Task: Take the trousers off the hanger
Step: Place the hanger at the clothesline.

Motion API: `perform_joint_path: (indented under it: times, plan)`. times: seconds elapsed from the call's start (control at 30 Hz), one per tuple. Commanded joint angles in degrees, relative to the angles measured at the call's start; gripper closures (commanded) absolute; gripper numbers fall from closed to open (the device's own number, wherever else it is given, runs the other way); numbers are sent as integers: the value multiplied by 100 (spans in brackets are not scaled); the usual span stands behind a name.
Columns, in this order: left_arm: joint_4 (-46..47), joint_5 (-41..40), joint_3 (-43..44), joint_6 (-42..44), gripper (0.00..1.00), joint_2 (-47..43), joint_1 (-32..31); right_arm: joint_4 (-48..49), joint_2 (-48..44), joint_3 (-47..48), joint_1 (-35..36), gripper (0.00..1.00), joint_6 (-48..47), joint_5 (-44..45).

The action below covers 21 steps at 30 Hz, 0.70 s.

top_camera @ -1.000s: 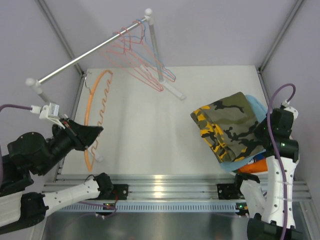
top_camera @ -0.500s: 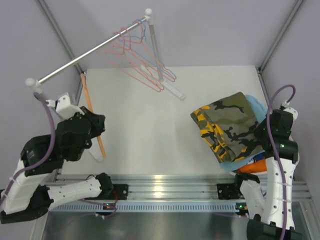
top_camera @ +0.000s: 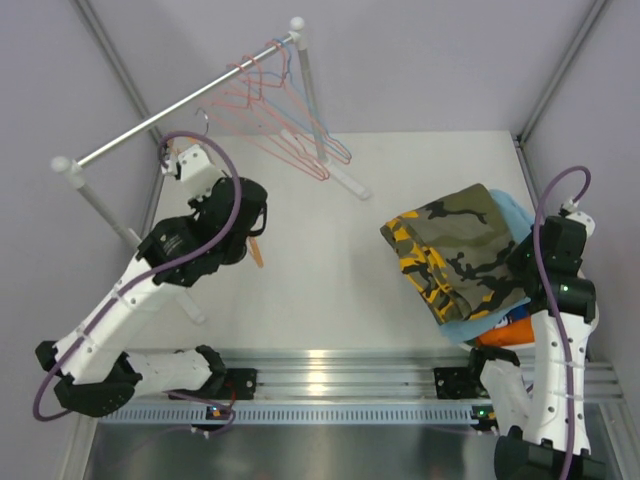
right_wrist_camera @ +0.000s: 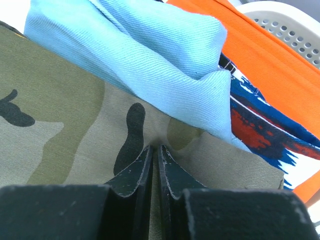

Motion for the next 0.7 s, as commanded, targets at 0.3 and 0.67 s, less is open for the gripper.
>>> perform_joint_path:
  times: [0.3,0.67]
  plan:
    - [2026,393,161,1071,100,571,1325,80,120,31,-97,91,20,-46]
    - [3151,261,-498,1731,100,449,2019,142,243,75,-105,91,20,-134]
